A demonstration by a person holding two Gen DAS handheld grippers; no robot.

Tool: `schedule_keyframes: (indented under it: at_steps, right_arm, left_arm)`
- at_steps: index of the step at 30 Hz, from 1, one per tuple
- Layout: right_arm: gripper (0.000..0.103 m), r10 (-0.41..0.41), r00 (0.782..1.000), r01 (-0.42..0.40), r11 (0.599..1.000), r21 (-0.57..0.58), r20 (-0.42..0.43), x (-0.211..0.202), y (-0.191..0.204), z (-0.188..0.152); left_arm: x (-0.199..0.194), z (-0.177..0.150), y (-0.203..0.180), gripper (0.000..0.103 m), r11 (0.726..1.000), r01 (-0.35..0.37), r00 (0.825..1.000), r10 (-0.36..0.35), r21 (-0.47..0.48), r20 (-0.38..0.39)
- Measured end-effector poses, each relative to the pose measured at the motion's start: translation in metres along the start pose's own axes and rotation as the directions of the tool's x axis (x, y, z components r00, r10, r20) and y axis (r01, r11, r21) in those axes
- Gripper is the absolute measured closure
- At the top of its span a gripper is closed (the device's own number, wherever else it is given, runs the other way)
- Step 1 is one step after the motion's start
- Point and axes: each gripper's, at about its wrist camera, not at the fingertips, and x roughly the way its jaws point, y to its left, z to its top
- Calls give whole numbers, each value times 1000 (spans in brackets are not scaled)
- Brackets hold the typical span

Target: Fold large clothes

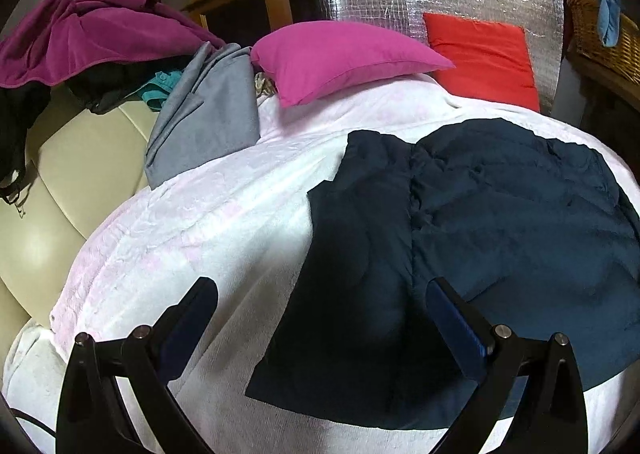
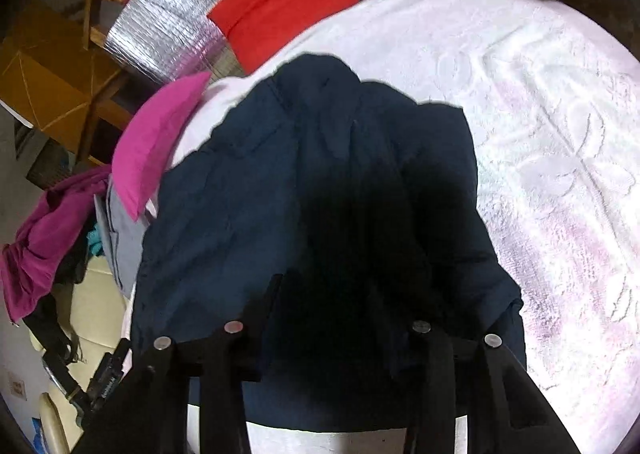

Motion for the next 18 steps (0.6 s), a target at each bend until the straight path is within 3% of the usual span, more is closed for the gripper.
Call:
schedule_keyframes:
  at_steps: [2,6,11,14,18]
  right_arm:
    - [58,-9,996,14,998,-59,85,-16,12,1]
    - [58,49,989,-32,992,-122,139,-25,30,-2]
    - [58,7,998,-1,994,-109,56,-2,36,-7]
    - [58,-27,998,24,998,-55,-55,24,25,-9]
    - [58,15,1000,-16,999,-48,-22,14,22,-1]
  left_arm:
    - [0,0,1,0,1000,3,1000,-3,-4,0]
    - [0,1,0,0,1000,6,1000,-6,-3,5]
    - [0,1,-3,0,1000,4,1000,-4,7,0]
    - [4,0,-4,0,1000,-1,1000,2,20,-11]
    - [16,0,-2,0,1000,-3,998,5,23,-69]
